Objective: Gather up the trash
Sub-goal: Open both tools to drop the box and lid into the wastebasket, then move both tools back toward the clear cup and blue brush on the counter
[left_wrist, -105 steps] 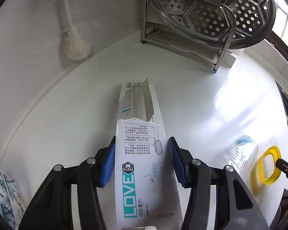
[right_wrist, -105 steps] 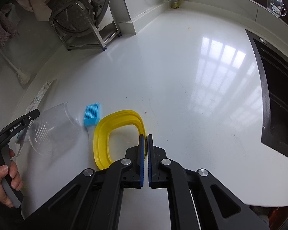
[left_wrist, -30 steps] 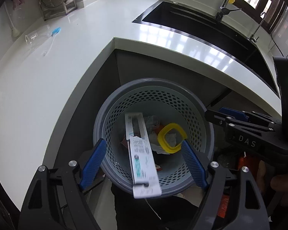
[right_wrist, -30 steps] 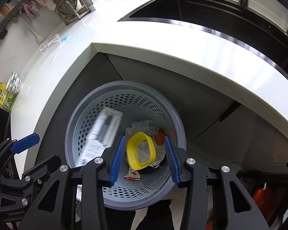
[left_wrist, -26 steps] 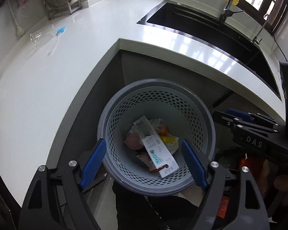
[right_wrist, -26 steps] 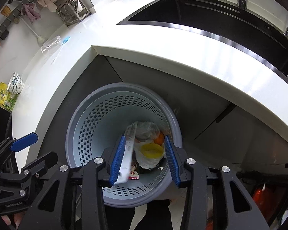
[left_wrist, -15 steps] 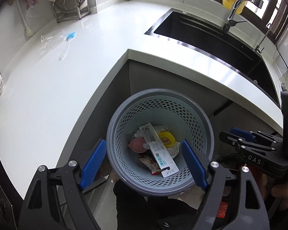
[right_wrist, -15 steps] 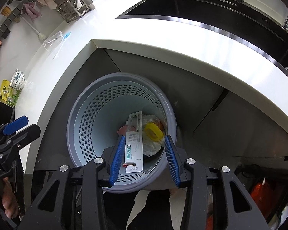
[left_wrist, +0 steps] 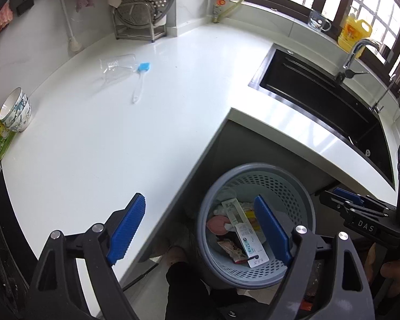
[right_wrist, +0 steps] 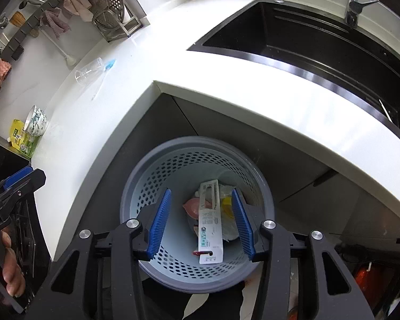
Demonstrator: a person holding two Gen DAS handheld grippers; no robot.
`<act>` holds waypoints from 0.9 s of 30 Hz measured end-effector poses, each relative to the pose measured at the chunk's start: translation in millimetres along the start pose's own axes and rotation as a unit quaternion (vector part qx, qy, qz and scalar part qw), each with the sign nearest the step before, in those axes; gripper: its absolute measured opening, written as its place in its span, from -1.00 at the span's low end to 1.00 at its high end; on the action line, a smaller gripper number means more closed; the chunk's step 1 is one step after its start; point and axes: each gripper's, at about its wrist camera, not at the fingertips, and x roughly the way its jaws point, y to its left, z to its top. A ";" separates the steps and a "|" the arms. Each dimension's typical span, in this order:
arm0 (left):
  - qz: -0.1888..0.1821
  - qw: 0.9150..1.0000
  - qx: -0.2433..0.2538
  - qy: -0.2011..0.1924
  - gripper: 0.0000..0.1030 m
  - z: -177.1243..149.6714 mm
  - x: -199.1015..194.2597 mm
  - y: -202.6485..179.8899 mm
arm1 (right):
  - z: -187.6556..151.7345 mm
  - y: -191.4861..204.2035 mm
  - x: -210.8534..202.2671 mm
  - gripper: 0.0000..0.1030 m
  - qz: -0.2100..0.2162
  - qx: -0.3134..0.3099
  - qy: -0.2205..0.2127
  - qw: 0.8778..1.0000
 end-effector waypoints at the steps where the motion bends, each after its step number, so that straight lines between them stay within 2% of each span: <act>1: 0.003 1.000 -0.005 -0.004 0.60 5.3 -0.4 8.8 | 6.3 6.4 1.4 -0.12 0.001 -0.002 -0.003 1.000; 9: 0.031 0.998 -0.043 -0.029 0.63 51.7 9.3 88.0 | 58.7 63.8 20.9 -0.08 0.008 -0.014 -0.013 1.000; 15: 0.047 0.995 -0.063 -0.054 0.69 92.1 29.4 146.9 | 99.7 101.8 48.9 -0.05 -0.001 -0.021 -0.015 1.000; 20: 0.037 0.994 -0.086 -0.058 0.70 126.1 62.4 190.0 | 129.5 126.5 79.2 -0.05 -0.012 -0.017 -0.012 1.000; 27: 0.021 0.991 -0.109 -0.069 0.71 168.0 107.6 228.3 | 160.4 155.8 117.5 -0.03 -0.024 -0.017 -0.019 0.999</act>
